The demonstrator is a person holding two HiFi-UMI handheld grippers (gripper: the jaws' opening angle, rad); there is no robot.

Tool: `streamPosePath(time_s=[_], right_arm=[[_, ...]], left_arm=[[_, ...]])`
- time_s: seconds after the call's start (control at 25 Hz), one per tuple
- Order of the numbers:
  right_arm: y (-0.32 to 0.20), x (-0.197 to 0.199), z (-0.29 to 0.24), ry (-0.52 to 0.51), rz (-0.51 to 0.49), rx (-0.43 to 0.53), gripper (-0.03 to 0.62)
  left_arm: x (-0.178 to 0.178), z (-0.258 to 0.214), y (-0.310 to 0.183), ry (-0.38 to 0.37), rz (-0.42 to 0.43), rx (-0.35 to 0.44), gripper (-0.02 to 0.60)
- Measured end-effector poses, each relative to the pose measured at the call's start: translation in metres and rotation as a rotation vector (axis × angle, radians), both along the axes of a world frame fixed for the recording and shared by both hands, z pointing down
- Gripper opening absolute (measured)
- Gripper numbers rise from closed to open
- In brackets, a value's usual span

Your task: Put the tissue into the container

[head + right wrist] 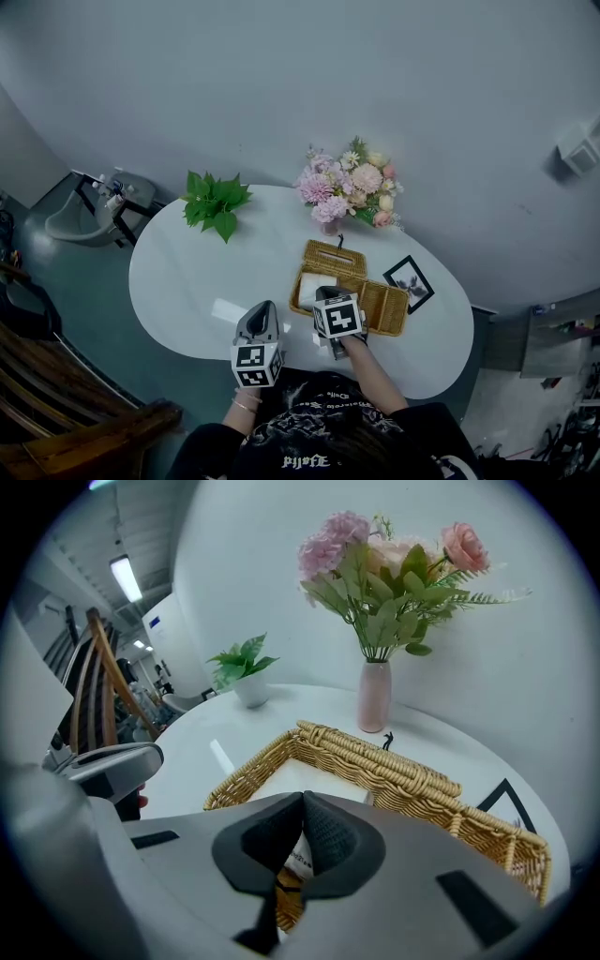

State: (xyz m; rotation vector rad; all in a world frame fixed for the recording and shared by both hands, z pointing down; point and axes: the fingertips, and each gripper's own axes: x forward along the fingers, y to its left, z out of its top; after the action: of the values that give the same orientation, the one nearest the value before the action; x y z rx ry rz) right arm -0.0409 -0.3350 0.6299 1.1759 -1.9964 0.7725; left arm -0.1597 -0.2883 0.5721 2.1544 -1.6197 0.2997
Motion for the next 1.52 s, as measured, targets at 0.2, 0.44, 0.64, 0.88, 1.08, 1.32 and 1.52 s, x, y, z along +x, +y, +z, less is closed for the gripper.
streamPosePath(time_s=[0.2,0.44,0.64,0.88,1.08,1.32,1.52], right_arm=[[0.001,0.000,0.002,0.003,-0.017,-0.017,0.025],[0.004,0.000,0.005,0.015,-0.056,-0.025,0.037],[0.006,-0.002,-0.003,-0.021,-0.069,-0.020,0.118],[0.009,-0.005,-0.022,-0.099,-0.085,0.034,0.164],[0.013,0.002,-0.043,-0.161,-0.075,0.077,0.195],[0.021,0.012,-0.069,-0.165,-0.119,0.205,0.195],[0.031,0.025,-0.078,-0.148,-0.121,0.287,0.193]], left_arm=[[0.000,0.001,-0.001,-0.006,0.004,-0.004,0.025],[0.002,0.001,0.000,-0.012,0.006,-0.003,0.025],[-0.001,0.000,0.003,-0.017,-0.005,-0.004,0.025],[0.005,-0.005,0.008,-0.024,-0.001,0.010,0.025],[0.012,-0.013,0.011,-0.018,0.004,0.027,0.025],[0.026,-0.029,0.015,-0.018,0.020,0.066,0.025],[0.039,-0.037,0.018,-0.021,0.032,0.089,0.025]])
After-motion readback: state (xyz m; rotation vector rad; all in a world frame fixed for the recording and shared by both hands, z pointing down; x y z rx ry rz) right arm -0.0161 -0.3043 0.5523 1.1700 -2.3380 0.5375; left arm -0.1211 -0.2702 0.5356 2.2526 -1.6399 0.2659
